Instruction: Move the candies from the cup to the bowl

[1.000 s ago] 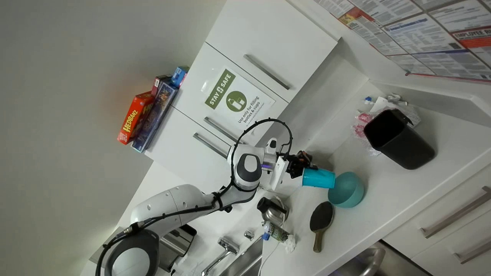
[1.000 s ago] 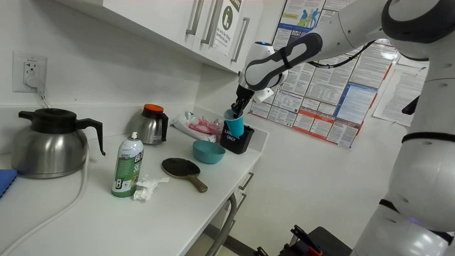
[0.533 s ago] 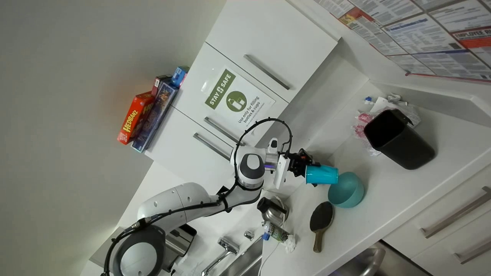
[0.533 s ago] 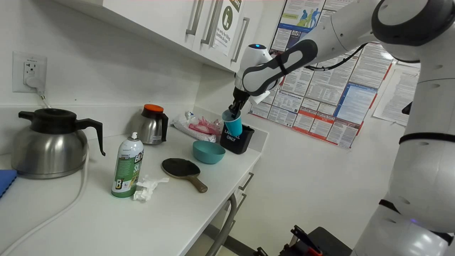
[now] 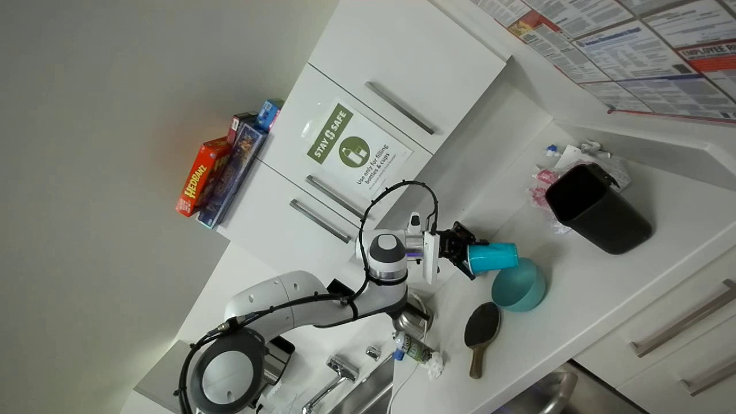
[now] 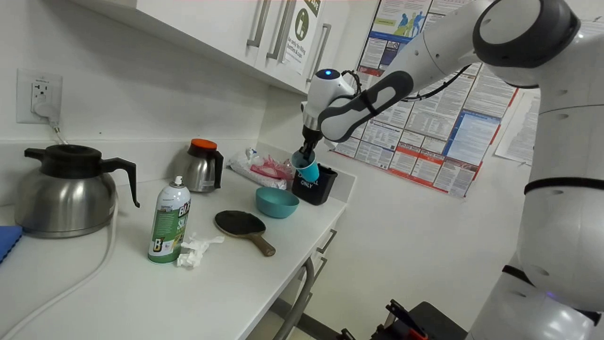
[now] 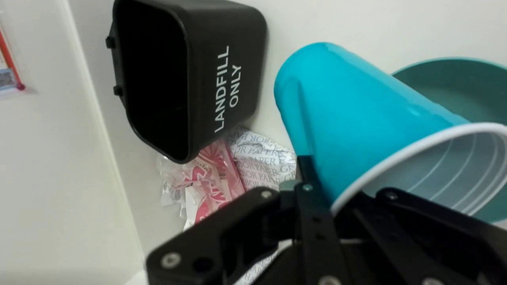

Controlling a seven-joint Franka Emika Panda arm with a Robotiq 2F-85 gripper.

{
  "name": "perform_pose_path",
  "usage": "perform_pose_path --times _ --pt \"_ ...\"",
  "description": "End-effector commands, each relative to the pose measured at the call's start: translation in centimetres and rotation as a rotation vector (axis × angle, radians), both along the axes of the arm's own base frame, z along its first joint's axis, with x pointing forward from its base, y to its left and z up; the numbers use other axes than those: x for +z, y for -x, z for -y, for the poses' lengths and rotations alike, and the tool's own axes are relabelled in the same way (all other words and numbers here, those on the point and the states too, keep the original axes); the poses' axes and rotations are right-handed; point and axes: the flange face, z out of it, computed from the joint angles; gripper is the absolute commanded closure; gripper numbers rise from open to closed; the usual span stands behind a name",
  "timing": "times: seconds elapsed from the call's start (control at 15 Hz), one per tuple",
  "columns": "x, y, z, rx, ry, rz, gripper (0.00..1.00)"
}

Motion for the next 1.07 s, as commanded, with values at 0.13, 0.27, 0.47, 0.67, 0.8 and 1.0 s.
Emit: perform_pose_path --times 0.13,0.27,0.47,0.67,0.8,1.0 --pt "-2.1 -2.9 -2.6 0.106 0.23 0.139 0.99" --pt "-2.9 -3.7 -3.2 0.123 0.319 0.203 0.99" --pt "-4.5 -4.1 -4.1 0.139 0.406 0.298 0.99" --pt "-6.4 -4.0 -4.6 0.142 0.469 0.362 0.99" --pt "-7.4 -3.6 -4.9 0.143 0.509 0.389 0.99" --pt "-8.2 -3.4 -5.3 0.146 0.52 0.369 0.98"
